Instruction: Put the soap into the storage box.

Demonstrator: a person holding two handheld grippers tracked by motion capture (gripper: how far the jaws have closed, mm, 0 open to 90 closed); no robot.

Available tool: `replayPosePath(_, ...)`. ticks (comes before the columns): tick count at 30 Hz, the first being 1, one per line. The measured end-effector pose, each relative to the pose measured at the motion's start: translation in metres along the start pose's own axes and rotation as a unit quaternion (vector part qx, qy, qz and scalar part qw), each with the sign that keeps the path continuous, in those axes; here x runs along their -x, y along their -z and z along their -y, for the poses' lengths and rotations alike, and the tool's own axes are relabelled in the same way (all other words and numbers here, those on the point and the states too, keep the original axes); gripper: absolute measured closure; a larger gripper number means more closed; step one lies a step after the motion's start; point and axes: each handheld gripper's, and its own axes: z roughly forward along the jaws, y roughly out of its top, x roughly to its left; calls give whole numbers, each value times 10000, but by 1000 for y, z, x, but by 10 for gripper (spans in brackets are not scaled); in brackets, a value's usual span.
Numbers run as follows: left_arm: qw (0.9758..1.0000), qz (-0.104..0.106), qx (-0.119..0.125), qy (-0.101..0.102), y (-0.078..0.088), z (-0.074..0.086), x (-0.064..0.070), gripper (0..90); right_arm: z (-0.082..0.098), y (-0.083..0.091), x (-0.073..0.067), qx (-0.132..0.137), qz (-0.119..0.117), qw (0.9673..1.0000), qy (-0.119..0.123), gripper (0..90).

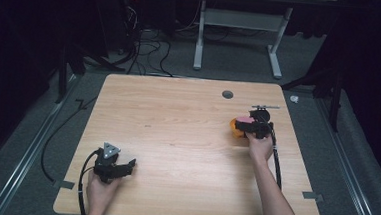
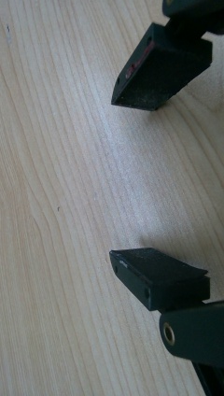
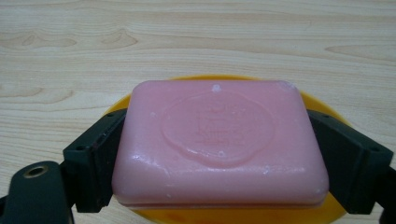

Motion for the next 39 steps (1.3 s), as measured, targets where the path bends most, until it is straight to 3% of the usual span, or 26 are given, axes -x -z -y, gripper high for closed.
replayPosePath(13, 10000, 0, -1, -1, 0, 0, 0, 216, 2, -7, -1, -106, 62, 9999, -47, 132)
replayPosePath(39, 10000, 1, -2, -3, 0, 0, 0, 215, 2, -6, -2, -102, 88, 9999, -76, 127)
